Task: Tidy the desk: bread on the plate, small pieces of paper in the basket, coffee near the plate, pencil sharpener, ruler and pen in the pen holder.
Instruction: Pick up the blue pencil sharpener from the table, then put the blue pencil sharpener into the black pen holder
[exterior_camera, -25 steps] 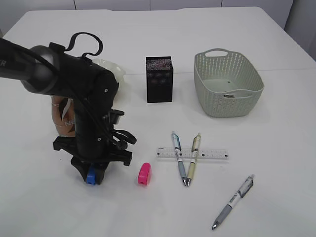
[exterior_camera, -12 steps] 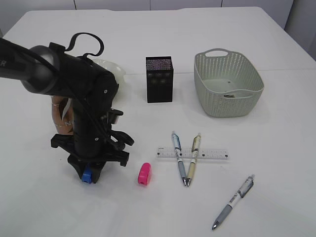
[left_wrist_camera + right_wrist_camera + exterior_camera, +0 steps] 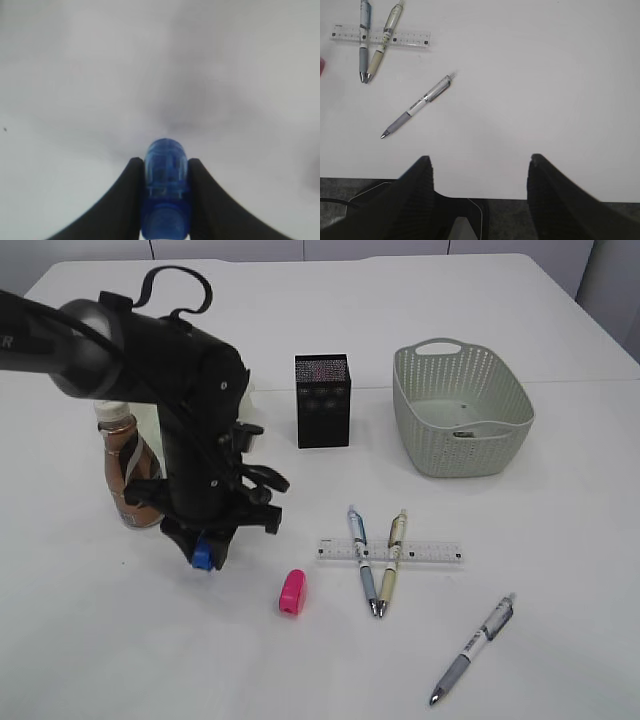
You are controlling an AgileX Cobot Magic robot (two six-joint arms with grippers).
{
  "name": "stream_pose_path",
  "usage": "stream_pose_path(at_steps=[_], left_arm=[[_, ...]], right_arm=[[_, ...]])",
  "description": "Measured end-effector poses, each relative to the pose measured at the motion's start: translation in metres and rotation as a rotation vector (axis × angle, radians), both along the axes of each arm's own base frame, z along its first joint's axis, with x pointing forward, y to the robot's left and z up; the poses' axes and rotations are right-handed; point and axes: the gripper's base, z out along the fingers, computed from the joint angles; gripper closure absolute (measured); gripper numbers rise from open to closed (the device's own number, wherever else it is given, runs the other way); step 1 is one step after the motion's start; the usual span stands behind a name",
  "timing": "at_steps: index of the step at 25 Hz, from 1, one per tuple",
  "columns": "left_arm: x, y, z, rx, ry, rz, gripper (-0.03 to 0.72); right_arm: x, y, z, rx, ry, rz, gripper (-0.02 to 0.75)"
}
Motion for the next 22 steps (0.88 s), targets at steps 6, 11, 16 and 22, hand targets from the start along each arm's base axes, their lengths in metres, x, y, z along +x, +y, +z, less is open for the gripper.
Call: stream_pose_path(at_steps=[6, 11, 16, 22], left_arm=[[0.021, -0.019, 0.041, -0.102, -0.085, 0.024, 0.515], [0.036, -0.029, 0.074, -0.174, -0.178, 0.025, 0.515], [0.046, -0.036, 0.096, -0.241, -0.269, 0.020, 0.515], [0.058, -0.045, 0.107, -0.340, -0.413, -0.020, 0.515]], right_arm=[[0.000, 0.000, 0.000, -0.001, 0.000, 0.000, 0.271], [0.000, 0.000, 0.000, -0.001, 0.000, 0.000, 0.271], [0.000, -0.001, 0.000, -0.006, -0.001, -0.001, 0.271], [0.001, -0.003, 0.000, -0.033, -0.008, -0.006, 0.271]])
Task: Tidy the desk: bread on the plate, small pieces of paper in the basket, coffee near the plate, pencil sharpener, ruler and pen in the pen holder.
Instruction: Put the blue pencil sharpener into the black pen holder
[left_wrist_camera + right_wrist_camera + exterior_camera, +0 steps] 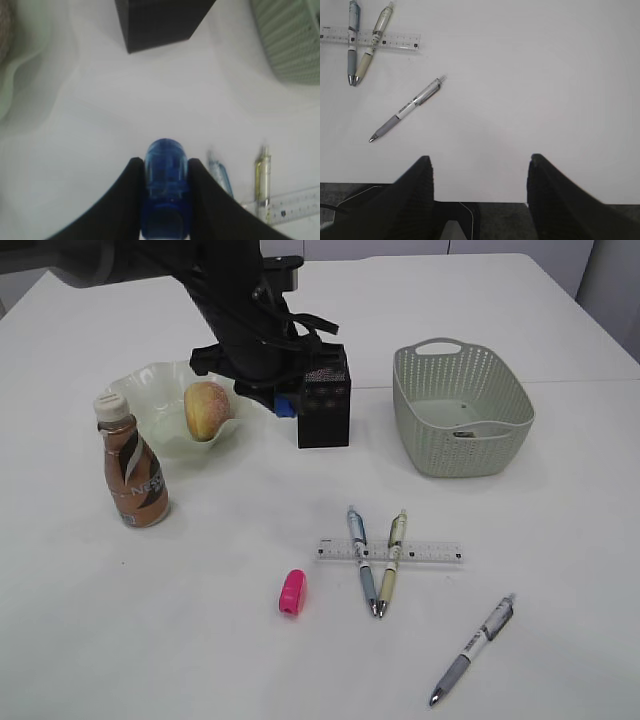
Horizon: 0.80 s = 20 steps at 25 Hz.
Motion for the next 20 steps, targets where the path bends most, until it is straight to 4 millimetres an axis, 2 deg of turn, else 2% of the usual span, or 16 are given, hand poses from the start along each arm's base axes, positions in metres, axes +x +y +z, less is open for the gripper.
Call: stream_pose_path(at_steps=[8, 17, 20], left_arm=[[0.025, -0.014, 0.013, -0.121, -0.339, -0.081, 0.515], [0.048, -0.025, -0.006, -0.083, -0.616, -0.230, 0.515], [0.056, -0.022, -0.013, -0.080, -0.666, -0.252, 0.515]], right_arm=[[0.002, 0.000, 0.001, 0.009, -0.025, -0.016, 0.271], [0.003, -0.001, 0.002, 0.000, -0.033, -0.020, 0.271], [0.003, -0.002, 0.002, -0.015, -0.037, -0.023, 0.271]])
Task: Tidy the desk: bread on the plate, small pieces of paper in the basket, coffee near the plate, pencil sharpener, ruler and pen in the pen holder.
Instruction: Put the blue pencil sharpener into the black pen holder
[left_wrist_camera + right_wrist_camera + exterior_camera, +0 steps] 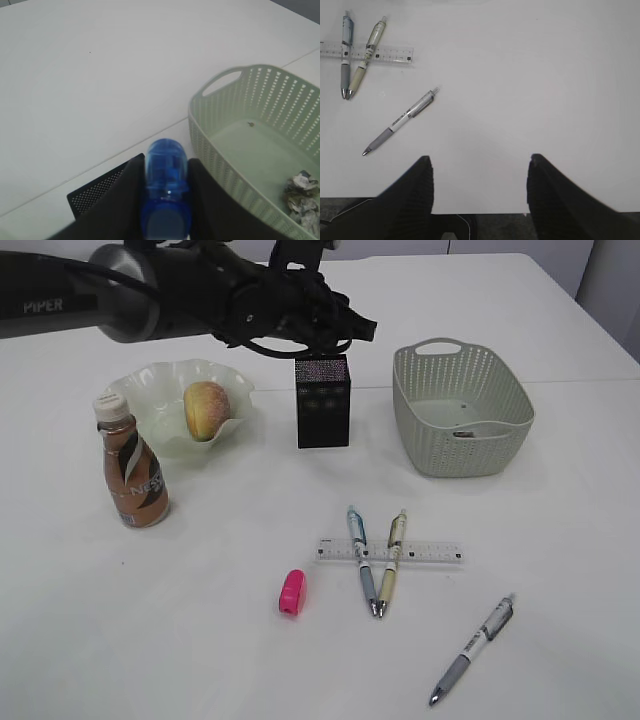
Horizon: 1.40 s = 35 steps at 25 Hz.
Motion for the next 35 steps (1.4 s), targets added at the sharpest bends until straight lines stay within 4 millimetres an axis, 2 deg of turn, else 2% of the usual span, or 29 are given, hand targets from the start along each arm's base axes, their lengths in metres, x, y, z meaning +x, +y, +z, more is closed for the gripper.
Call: stream_pose_path(at_steps=[7, 15, 23, 35], left_arm=[[0.017, 0.015, -0.016, -0.024, -0.024, 0.013, 0.515], [0.021, 0.012, -0.033, -0.053, -0.011, 0.008, 0.514], [0.022, 0.011, -0.042, -0.051, -0.003, 0.005, 0.512], [0.022, 0.011, -0.043, -0.052, 0.001, 0.008, 0.503]], right_arm=[[0.000, 0.000, 0.000, -0.005, -0.001, -0.002, 0.271], [0.000, -0.001, 0.000, -0.007, -0.002, -0.003, 0.271], [0.000, -0.001, 0.000, -0.013, -0.004, -0.004, 0.271], [0.000, -0.001, 0.000, -0.015, -0.004, -0.004, 0.271]])
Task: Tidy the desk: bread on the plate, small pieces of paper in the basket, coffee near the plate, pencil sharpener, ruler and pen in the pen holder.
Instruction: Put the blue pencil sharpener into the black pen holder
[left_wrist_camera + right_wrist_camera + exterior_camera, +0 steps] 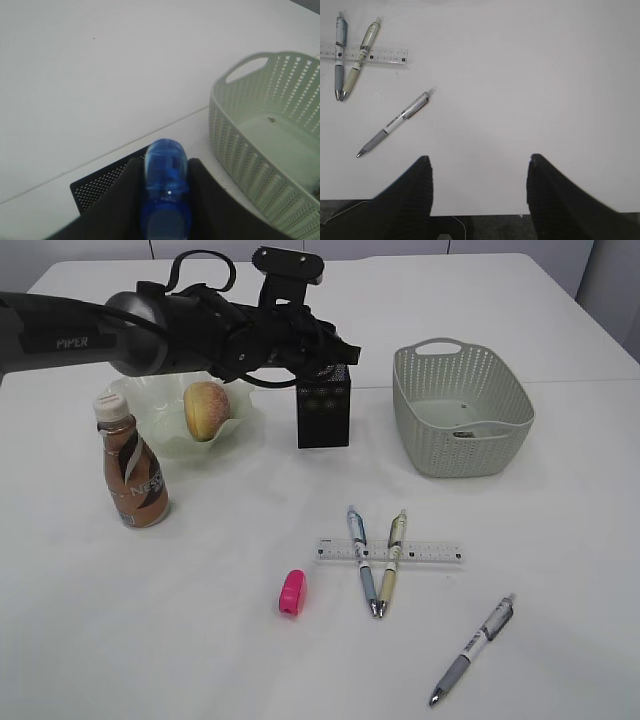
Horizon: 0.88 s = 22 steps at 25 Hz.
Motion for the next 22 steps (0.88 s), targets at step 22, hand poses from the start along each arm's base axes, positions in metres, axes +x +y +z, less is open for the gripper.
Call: stream_pose_path(at_steps=[22], left_arm=[[0.007, 0.020, -0.003, 0.022, 0.064, 0.070, 0.389]], right_arm=[[0.000, 0.000, 0.000, 0.000, 0.000, 0.000, 0.271]])
